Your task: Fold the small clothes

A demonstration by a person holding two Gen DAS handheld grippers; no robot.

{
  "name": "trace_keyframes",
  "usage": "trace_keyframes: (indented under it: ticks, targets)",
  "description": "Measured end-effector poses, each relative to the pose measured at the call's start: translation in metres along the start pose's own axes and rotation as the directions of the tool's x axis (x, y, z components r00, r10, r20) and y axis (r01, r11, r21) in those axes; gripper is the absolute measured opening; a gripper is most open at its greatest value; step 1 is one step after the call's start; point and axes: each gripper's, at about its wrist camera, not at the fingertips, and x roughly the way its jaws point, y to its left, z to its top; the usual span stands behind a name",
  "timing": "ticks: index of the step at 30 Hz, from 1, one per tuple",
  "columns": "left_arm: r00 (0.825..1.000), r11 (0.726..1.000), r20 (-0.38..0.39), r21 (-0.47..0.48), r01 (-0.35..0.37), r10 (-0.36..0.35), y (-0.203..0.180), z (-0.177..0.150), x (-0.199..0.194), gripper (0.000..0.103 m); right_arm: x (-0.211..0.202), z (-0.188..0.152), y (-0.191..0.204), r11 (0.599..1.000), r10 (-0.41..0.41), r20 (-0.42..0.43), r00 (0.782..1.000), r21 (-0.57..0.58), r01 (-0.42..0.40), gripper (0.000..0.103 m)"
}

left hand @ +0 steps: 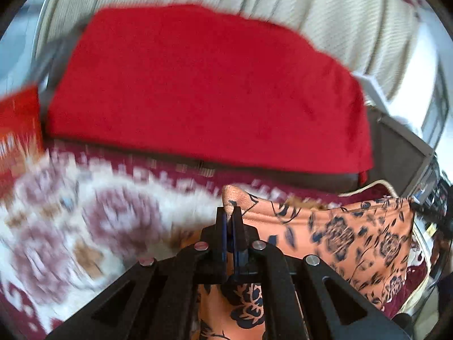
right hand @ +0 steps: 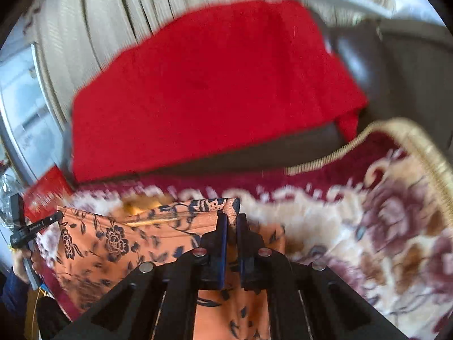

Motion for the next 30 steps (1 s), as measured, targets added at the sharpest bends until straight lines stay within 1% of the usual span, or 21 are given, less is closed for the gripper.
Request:
trace_keyframes:
  ticks: [2,4,6,8,9,10,11,12,13,14,15,16,18,19,20,21,22,23,25,28,30]
  targets:
    - [1.0,1.0,0.025,0.018,0.001,-0.001,-0.003,0.014,-0.004,0.003,-0.018,0.009,0.0,1.0,-0.007,0.036,0.999,0.0,0.007,0.006]
    - [1.0,1.0,0.021,0.018,-0.009,0.009,0.0,0.021,0.008,0.003,-0.021,0.017,-0.007,1.0,-0.02,0.055,0.998,0.018,0.019,0.006]
    - [0.999,1.0,-0.027,-0.006,-0.021,0.021,0.013,0.024,0.038,0.003,-0.007,0.022,-0.02,0.998,-0.018,0.043,0.999,0.059,0.015,0.006]
    - [0.992,0.998,-0.114,-0.022,-0.06,0.057,0.029,0.013,0.079,0.003,0.021,0.02,-0.031,0.997,-0.027,-0.005,1.0,0.078,0.027,0.006]
    - [0.984,0.996,-0.163,-0.043,-0.076,0.068,0.037,0.006,0.098,0.003,0.045,0.014,-0.04,0.994,-0.028,-0.051,0.998,0.1,0.033,0.006]
    - [0.97,0.994,-0.236,-0.066,-0.082,0.064,0.046,-0.005,0.122,0.004,0.064,0.008,-0.048,0.992,-0.029,-0.087,0.996,0.121,0.04,0.006]
    - [0.944,0.992,-0.32,-0.061,-0.11,0.085,0.053,-0.018,0.148,0.004,0.087,0.0,-0.057,0.989,-0.026,-0.132,0.991,0.138,0.044,0.007]
    - [0.923,0.988,-0.366,-0.044,-0.149,0.123,0.056,-0.028,0.164,0.008,0.113,-0.011,-0.066,0.985,-0.011,-0.198,0.98,0.166,0.045,0.007]
    - [0.911,0.987,-0.391,-0.037,-0.157,0.131,0.059,-0.037,0.175,0.009,0.133,-0.023,-0.074,0.978,-0.008,-0.264,0.964,0.2,0.063,0.01]
    - [0.916,0.986,-0.377,-0.038,-0.16,0.134,0.059,-0.038,0.173,0.009,0.147,-0.034,-0.08,0.971,-0.014,-0.305,0.952,0.224,0.086,0.01]
    - [0.926,0.986,-0.353,-0.049,-0.157,0.131,0.058,-0.035,0.166,0.011,0.151,-0.041,-0.081,0.968,-0.002,-0.303,0.953,0.24,0.078,0.01]
    - [0.936,0.986,-0.329,-0.062,-0.153,0.124,0.057,-0.031,0.155,0.025,0.146,-0.043,-0.081,0.967,-0.008,-0.281,0.96,0.242,0.079,0.011]
    - [0.954,0.986,-0.271,-0.069,-0.151,0.127,0.057,-0.022,0.13,0.04,0.126,-0.042,-0.079,0.966,-0.016,-0.252,0.968,0.245,0.08,0.035]
    - [0.962,0.985,-0.238,-0.071,-0.154,0.133,0.058,-0.016,0.111,0.045,0.117,-0.041,-0.079,0.967,-0.029,-0.248,0.968,0.239,0.09,0.065]
    - [0.969,0.986,-0.215,-0.082,-0.145,0.124,0.058,-0.014,0.094,0.048,0.104,-0.04,-0.08,0.966,-0.05,-0.229,0.972,0.235,0.105,0.073]
    - [0.973,0.987,-0.203,-0.092,-0.132,0.112,0.059,-0.012,0.081,0.054,0.087,-0.037,-0.078,0.967,-0.062,-0.192,0.979,0.232,0.107,0.073]
    - [0.978,0.988,-0.188,-0.101,-0.116,0.095,0.059,-0.012,0.064,0.056,0.074,-0.035,-0.075,0.967,-0.05,-0.168,0.984,0.238,0.09,0.073]
    - [0.983,0.99,-0.167,-0.11,-0.09,0.071,0.057,-0.015,0.043,0.058,0.057,-0.034,-0.071,0.966,-0.027,-0.141,0.99,0.252,0.062,0.073]
    - [0.988,0.992,-0.151,-0.114,-0.046,0.028,0.054,-0.027,0.014,0.066,0.023,-0.036,-0.057,0.962,0.045,-0.078,0.996,0.273,-0.022,0.073]
    - [0.984,0.99,-0.175,-0.139,-0.009,-0.016,0.05,-0.062,-0.017,0.069,-0.017,-0.055,-0.027,0.962,0.133,-0.029,0.991,0.244,-0.122,0.076]
    - [0.971,0.978,-0.232,-0.207,-0.001,-0.048,0.052,-0.095,-0.022,0.069,-0.034,-0.077,-0.012,0.956,0.162,-0.019,0.987,0.252,-0.152,0.076]
